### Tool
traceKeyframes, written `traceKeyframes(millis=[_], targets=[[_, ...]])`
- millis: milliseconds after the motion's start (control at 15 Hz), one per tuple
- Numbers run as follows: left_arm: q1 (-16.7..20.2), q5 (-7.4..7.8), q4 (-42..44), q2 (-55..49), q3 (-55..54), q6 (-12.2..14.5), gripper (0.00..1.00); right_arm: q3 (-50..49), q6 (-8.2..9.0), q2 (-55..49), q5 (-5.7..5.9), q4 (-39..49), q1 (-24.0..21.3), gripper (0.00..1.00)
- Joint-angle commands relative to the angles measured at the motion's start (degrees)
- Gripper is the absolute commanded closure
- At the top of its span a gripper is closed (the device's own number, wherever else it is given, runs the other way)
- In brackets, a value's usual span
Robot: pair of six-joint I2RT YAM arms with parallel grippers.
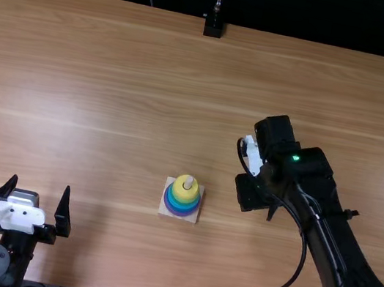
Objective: Build the Hanoi tower: stack the rings onto the peg from bottom to top in this color order: purple, dark blue, light blue, dark green, light green, yellow, orange.
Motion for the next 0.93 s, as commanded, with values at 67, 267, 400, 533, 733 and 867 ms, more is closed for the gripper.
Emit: traceKeyframes(millis=[67, 267, 400, 533, 733, 867], targets=[[0.54, -0.43, -0.95, -0.67, -2.84, 0.89, 0.00, 7.13, 0.17, -3.64, -0.20, -3.79, 4.13, 1.00], [0.46, -0.43, -0.95, -0.67, -2.84, 0.89, 0.00, 13.55, 0.48, -3.91, -0.30, -7.38, 8.44, 1.00], [0.46, -0.43, -0.95, -0.67, -2.84, 0.89, 0.00, 16.09, 0.70, -3.91, -0.30, -7.90, 12.04, 1.00], [0.46, -0.43, -0.95, -0.67, -2.84, 0.89, 0.00, 19.35, 0.70, -4.52, -0.41, -10.75, 14.86, 1.00], [0.46, -0.43, -0.95, -0.67, -2.84, 0.89, 0.00, 22.77, 3.02, -4.52, -0.41, -11.49, 16.79, 1.00], [0.54, -0.43, -0.95, -0.67, -2.84, 0.89, 0.00, 23.48, 3.33, -4.43, -0.41, -11.49, 16.96, 1.00]])
